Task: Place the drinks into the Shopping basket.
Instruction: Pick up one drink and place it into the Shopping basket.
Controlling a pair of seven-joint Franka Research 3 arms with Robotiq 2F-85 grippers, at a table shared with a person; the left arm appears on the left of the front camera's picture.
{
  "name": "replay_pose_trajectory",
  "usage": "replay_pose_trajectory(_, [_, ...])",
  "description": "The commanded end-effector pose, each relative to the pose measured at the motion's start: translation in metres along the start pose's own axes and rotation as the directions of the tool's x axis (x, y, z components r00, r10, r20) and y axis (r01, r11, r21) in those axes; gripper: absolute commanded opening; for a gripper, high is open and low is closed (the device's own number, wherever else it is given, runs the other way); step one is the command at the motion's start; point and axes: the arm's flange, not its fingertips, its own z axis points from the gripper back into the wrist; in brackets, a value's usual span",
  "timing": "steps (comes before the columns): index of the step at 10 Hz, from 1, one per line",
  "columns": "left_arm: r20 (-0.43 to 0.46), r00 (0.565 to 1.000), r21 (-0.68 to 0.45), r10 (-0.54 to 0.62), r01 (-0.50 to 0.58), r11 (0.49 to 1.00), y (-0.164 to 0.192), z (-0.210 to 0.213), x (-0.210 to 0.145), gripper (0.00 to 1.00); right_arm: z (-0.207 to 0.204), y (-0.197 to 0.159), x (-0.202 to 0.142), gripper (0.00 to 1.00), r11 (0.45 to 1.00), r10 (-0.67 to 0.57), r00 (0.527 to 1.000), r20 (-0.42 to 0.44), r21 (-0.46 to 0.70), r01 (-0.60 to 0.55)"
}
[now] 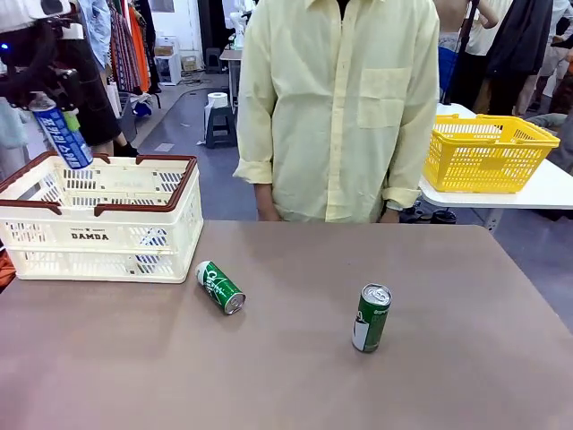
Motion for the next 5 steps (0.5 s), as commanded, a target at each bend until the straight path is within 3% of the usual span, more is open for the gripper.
replay_pose_trajectory(1, [-0.006,1.000,0.003,-0.029,0.029,1.000,0.008,-0.036,0.023,0.00,-0.001,0.006,0.002,1.00,1.000,-0.016,1.000,0.006,0.007,0.016])
replay_pose_trajectory(5, [-0.142,0.990,-0.038,0.028,-0.033,0.999,0.026,-0.141,0.043,0.00,-0.001,0.006,0.002,1.00,1.000,-0.016,1.000,0.006,0.007,0.016])
